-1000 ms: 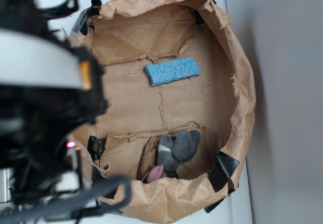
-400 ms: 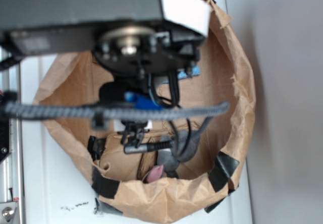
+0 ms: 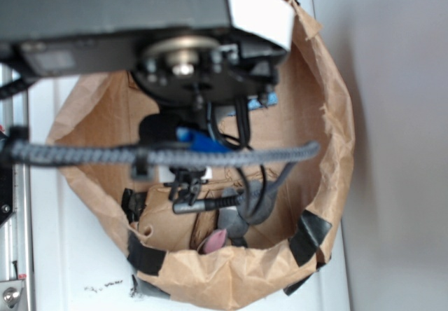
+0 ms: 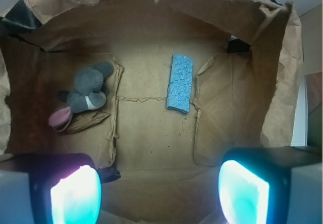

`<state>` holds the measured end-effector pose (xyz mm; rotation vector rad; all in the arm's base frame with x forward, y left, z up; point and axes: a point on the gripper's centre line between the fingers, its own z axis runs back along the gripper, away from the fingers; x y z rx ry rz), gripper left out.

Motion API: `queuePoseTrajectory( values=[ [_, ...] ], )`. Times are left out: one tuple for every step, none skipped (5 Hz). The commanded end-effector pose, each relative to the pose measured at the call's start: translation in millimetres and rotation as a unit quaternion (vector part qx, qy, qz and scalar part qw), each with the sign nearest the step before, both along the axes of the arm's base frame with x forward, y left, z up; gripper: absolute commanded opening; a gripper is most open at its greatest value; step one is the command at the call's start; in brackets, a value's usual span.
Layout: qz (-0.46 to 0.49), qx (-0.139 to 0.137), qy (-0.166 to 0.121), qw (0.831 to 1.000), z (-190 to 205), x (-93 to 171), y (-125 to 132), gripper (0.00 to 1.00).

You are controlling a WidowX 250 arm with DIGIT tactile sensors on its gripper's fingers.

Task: Grab the blue sponge.

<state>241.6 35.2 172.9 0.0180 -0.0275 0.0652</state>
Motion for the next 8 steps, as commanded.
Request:
queuePoseTrajectory(
  values=[
    [0.031, -0.013, -0.007, 0.999, -9.7, 14.2, 13.8, 1.0],
    [0.034, -0.005, -0.016, 0.999, -26.9, 21.6, 18.5, 1.0],
    [0.018, -0.003, -0.041, 0.999, -32.9, 16.2, 21.5, 1.0],
    [0.012, -0.02, -0.072, 0.997, -40.2, 14.4, 32.0, 1.0],
    [0.016, -0.004, -0.077, 0.997, -57.9, 23.7, 31.3, 1.0],
    [0.031, 0.024, -0.051, 0.998, -78.0, 30.9, 31.1, 1.0],
    [0.027, 0.038, -0.049, 0.998, -86.4, 35.0, 25.7, 1.0],
    [0.034, 0.05, -0.044, 0.997, -97.9, 41.0, 27.4, 1.0]
  ],
)
